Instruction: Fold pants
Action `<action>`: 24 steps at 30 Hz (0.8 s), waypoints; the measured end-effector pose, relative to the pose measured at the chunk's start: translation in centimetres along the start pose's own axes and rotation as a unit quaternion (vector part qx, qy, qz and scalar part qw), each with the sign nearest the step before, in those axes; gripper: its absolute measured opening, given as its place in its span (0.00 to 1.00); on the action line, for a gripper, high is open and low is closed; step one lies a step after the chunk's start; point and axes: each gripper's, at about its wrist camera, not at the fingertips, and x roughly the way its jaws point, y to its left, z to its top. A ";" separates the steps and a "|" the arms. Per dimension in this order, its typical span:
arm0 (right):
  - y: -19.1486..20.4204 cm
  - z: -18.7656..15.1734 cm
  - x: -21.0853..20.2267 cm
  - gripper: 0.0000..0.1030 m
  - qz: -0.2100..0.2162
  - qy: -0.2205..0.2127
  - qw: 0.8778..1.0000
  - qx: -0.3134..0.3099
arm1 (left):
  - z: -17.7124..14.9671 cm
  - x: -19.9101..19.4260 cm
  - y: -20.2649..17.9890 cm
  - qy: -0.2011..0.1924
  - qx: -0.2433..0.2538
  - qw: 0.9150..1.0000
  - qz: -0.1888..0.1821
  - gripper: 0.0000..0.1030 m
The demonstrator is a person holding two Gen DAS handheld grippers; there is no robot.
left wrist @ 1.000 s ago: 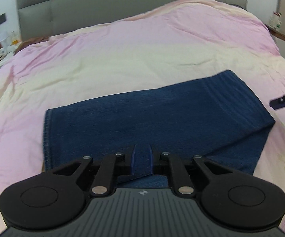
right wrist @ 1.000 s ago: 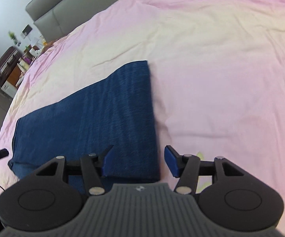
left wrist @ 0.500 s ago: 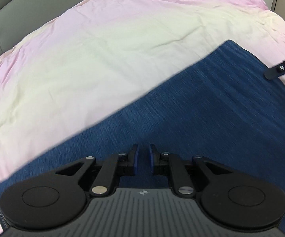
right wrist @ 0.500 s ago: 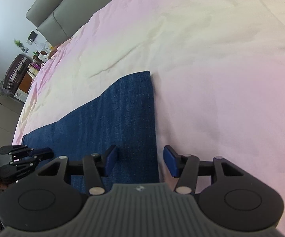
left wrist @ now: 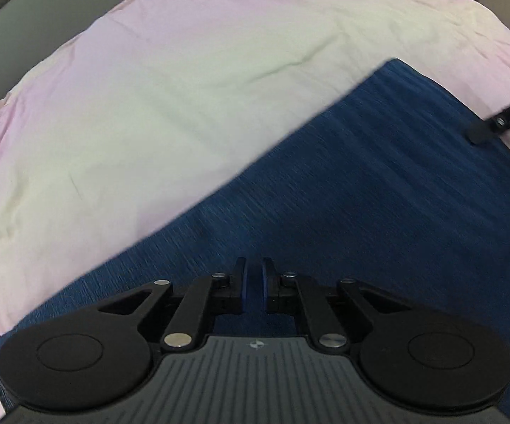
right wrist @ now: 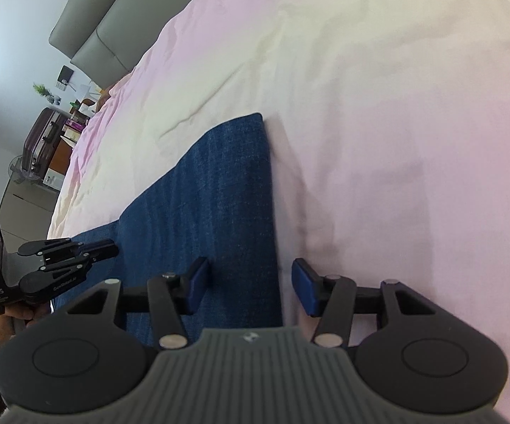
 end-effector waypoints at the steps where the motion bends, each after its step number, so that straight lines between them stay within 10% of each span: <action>1: 0.0 -0.3 -0.1 0.47 0.000 0.005 1.000 -0.001 | -0.7 -0.8 -0.6 0.005 0.006 1.000 -0.014 0.08; 15: -1.0 -1.7 -0.8 0.23 0.045 0.023 0.997 0.060 | -3.5 0.0 -5.9 0.073 0.068 0.995 -0.025 0.02; 24: 1.7 -1.0 -1.5 0.20 0.005 0.019 0.999 0.037 | -3.5 -3.8 -6.9 0.035 0.067 0.995 -0.061 0.03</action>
